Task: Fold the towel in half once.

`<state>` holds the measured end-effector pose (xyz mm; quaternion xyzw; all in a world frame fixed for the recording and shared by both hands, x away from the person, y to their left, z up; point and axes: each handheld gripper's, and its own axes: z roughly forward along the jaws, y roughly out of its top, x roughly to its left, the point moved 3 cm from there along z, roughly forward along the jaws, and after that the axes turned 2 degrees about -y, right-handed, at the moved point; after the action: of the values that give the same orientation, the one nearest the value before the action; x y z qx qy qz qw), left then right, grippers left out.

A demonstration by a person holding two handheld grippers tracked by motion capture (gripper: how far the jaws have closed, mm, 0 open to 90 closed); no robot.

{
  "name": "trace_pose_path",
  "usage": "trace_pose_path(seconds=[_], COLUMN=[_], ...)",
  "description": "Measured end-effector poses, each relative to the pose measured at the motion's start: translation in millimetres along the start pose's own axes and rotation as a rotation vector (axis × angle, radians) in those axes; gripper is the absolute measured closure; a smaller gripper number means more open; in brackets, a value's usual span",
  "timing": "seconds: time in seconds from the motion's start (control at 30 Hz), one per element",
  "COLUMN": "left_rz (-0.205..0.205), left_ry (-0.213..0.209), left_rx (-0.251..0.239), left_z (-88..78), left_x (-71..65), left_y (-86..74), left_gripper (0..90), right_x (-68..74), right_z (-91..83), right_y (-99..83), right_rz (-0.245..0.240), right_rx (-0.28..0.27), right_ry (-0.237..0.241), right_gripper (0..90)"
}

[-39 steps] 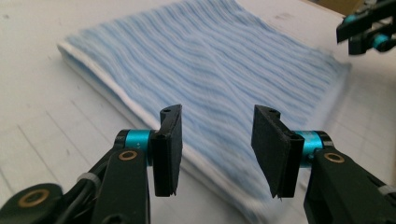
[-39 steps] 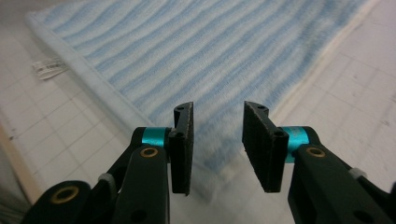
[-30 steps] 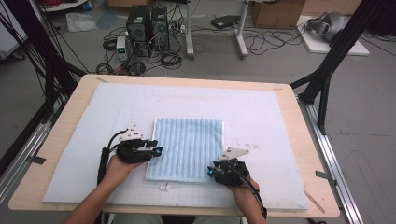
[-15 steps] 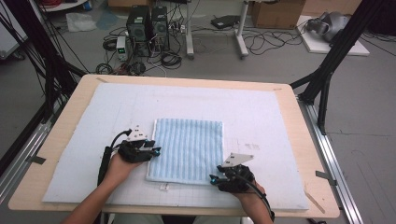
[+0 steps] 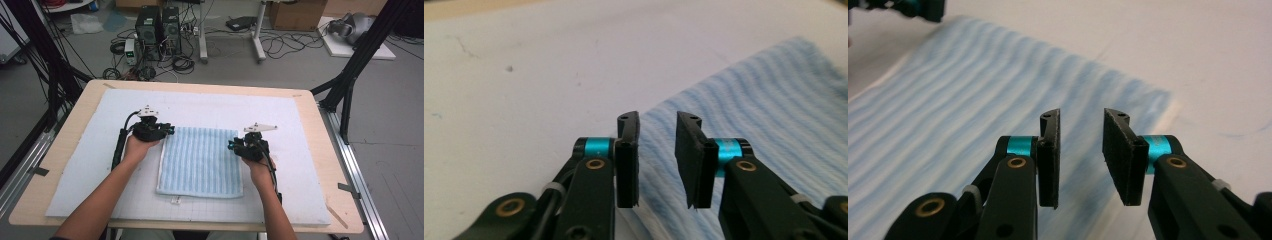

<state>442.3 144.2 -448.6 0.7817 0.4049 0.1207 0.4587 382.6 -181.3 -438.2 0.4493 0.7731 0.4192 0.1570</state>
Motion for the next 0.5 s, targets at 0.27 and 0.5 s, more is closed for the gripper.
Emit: trace_pose_path(seconds=[0.27,0.5], left_rz=[-0.007,-0.005], left_ry=[0.042,0.032], left_rx=[0.049,0.04], left_z=[17.4,16.4], left_x=[11.5,13.9], left_y=[-8.3,-10.0], left_gripper=[76.1,77.2], right_x=[-29.0,-50.3], right_z=[42.8,42.9], right_y=[15.2,6.9], right_rz=[0.041,0.087], right_rx=[0.085,0.093], right_ry=[-0.095,-0.15], right_gripper=[74.8,73.5])
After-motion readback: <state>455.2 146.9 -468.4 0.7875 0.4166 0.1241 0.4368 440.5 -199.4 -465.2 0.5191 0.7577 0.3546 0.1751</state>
